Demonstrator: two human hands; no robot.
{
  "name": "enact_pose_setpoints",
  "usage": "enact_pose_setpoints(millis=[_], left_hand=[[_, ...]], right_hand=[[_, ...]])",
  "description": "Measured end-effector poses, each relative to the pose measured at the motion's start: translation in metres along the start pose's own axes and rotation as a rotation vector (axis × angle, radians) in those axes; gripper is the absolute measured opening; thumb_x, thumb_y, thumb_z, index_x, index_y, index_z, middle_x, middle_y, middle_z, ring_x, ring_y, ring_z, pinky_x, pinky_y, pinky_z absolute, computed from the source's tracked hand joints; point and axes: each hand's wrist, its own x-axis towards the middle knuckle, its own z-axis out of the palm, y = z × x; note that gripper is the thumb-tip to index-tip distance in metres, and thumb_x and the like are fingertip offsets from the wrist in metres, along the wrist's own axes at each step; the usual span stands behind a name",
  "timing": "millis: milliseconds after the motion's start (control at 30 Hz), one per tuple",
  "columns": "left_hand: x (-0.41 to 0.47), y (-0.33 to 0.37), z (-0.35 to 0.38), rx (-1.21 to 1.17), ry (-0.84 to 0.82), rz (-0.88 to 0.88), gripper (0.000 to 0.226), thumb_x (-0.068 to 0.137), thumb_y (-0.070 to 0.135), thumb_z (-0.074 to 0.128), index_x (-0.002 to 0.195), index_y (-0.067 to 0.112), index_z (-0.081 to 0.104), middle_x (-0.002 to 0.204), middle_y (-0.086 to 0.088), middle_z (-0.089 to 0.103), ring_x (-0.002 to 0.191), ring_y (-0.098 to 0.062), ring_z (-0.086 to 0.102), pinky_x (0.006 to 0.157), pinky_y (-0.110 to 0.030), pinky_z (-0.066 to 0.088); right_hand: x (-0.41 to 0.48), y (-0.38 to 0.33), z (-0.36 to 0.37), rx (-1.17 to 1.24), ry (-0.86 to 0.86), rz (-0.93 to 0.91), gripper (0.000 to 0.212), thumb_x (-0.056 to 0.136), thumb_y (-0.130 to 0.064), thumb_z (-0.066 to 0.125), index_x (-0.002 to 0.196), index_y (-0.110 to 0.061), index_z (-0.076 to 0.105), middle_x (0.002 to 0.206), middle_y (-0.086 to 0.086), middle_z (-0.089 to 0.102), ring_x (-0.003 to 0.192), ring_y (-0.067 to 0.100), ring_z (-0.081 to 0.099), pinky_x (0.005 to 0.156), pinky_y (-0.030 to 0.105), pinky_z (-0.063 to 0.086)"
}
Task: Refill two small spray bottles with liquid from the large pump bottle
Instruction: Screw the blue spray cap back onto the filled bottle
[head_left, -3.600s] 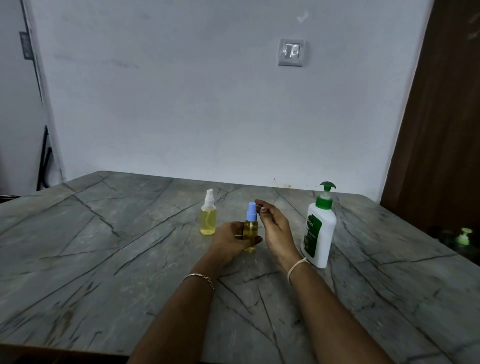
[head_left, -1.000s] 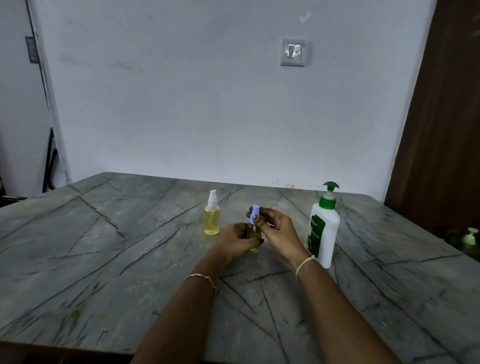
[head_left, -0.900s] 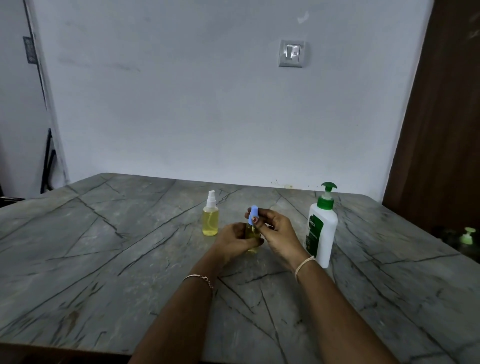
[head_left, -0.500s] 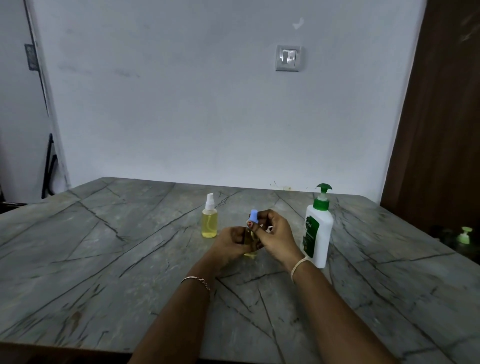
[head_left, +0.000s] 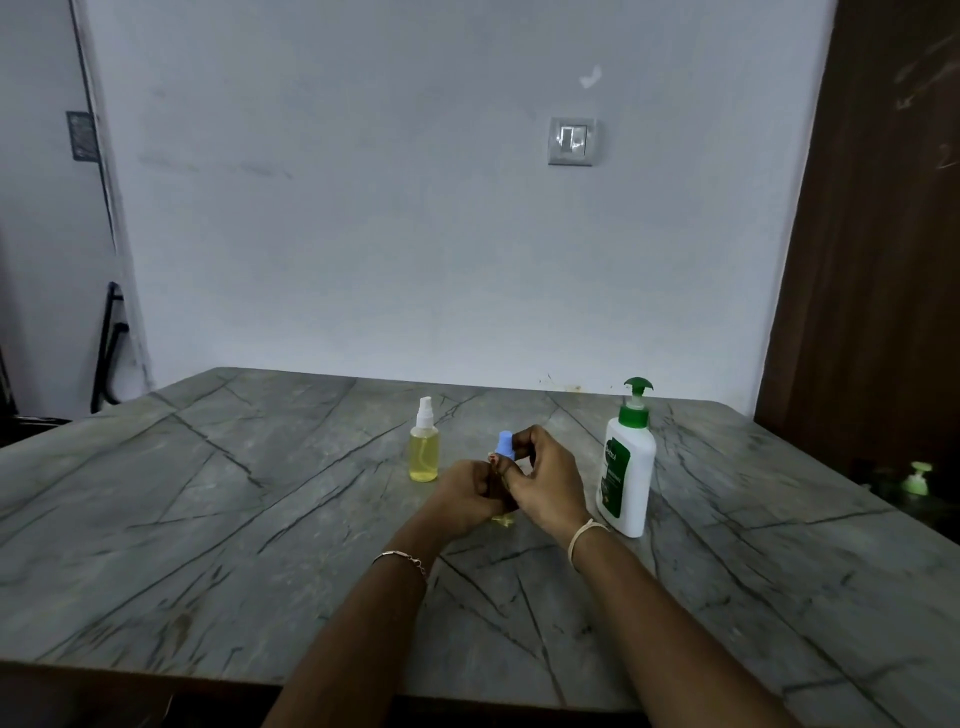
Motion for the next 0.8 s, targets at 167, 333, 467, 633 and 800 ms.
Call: enact_pose_setpoints(millis=[167, 333, 467, 633, 800], left_hand=[[-0.015, 0.003, 0.006, 0.135, 0.070, 0.061, 0.023, 0.072, 0.015, 0.071, 0.087, -0.002, 0.066, 0.084, -0.022, 0.069, 0.081, -0.033, 0.067, 0.075, -0.044, 0.053], [-0.031, 0.010, 0.011, 0.229, 0.122, 0.112, 0.010, 0.077, 0.010, 0.067, 0.083, 0.003, 0.065, 0.073, -0.013, 0.064, 0.068, -0.021, 0.060, 0.063, -0.032, 0.046], [-0.040, 0.010, 0.012, 0.229, 0.157, 0.162, 0.006, 0.076, 0.006, 0.067, 0.081, 0.003, 0.065, 0.070, -0.010, 0.063, 0.068, -0.023, 0.061, 0.061, -0.029, 0.045], [-0.047, 0.011, 0.012, 0.218, 0.167, 0.203, 0.009, 0.076, 0.006, 0.068, 0.085, 0.002, 0.067, 0.072, -0.006, 0.063, 0.067, -0.020, 0.059, 0.059, -0.022, 0.044], [-0.047, 0.016, 0.006, 0.002, 0.018, 0.109, 0.026, 0.070, 0.008, 0.075, 0.094, 0.004, 0.068, 0.088, -0.010, 0.070, 0.084, -0.021, 0.066, 0.080, -0.032, 0.053]], right_hand=[[-0.018, -0.013, -0.006, -0.047, 0.052, 0.033, 0.020, 0.083, -0.036, 0.070, 0.087, -0.026, 0.054, 0.090, -0.012, 0.062, 0.082, 0.011, 0.057, 0.067, 0.028, 0.044], [-0.034, -0.024, -0.010, -0.078, 0.090, 0.068, 0.020, 0.083, -0.040, 0.069, 0.086, -0.027, 0.054, 0.093, -0.011, 0.065, 0.079, 0.010, 0.056, 0.065, 0.025, 0.038], [-0.043, -0.033, -0.012, -0.102, 0.104, 0.079, 0.020, 0.083, -0.040, 0.069, 0.086, -0.027, 0.054, 0.094, -0.010, 0.065, 0.085, 0.012, 0.059, 0.070, 0.029, 0.047], [-0.048, -0.038, -0.013, -0.106, 0.103, 0.079, 0.020, 0.083, -0.039, 0.069, 0.088, -0.025, 0.054, 0.095, -0.008, 0.065, 0.089, 0.012, 0.059, 0.074, 0.030, 0.048], [-0.042, -0.034, -0.018, 0.030, 0.024, 0.115, 0.023, 0.077, -0.035, 0.076, 0.086, -0.023, 0.058, 0.085, -0.010, 0.063, 0.081, 0.009, 0.060, 0.071, 0.027, 0.049]])
